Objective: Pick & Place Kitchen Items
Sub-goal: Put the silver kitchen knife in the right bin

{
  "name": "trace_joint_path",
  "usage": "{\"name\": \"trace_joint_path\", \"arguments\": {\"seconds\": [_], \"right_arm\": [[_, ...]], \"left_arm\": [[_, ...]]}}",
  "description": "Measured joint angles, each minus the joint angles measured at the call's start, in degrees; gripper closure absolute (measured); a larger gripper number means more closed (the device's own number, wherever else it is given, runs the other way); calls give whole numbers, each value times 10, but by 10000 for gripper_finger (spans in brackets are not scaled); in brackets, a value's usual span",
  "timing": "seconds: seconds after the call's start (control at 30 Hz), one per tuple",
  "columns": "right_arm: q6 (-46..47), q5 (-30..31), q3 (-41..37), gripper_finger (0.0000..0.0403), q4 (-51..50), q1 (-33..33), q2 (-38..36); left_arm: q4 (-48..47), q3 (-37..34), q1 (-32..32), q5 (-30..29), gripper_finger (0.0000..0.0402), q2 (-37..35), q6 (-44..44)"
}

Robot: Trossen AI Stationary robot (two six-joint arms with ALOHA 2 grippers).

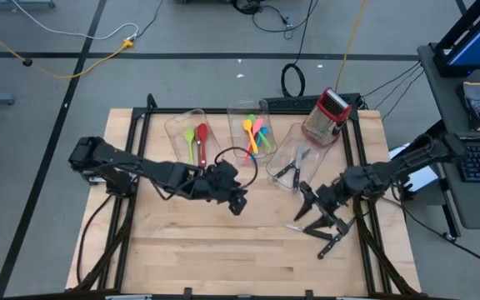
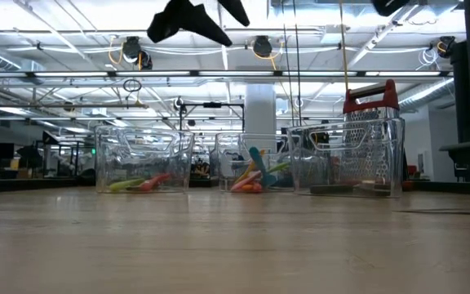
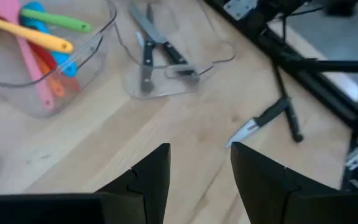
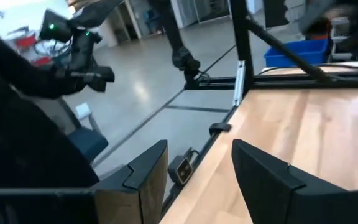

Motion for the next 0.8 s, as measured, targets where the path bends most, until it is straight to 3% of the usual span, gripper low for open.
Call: {"name": "trace_joint_path", "arguments": {"seconds": [0.2, 0.4, 0.6, 0.8], "right_arm": [[-14, 69, 0, 232, -31, 80, 1], [-8, 123, 22, 232, -136, 140, 2], [38, 171, 77, 232, -294, 178, 30], [139, 157, 114, 232, -419, 184, 94]], "left_arm": [[-6, 0, -40, -3, 229, -7, 22], [0, -18, -62, 9, 229, -6, 32], [141, -126, -66, 26, 229, -37, 50], [298, -264, -63, 44, 229, -101, 92]]}}
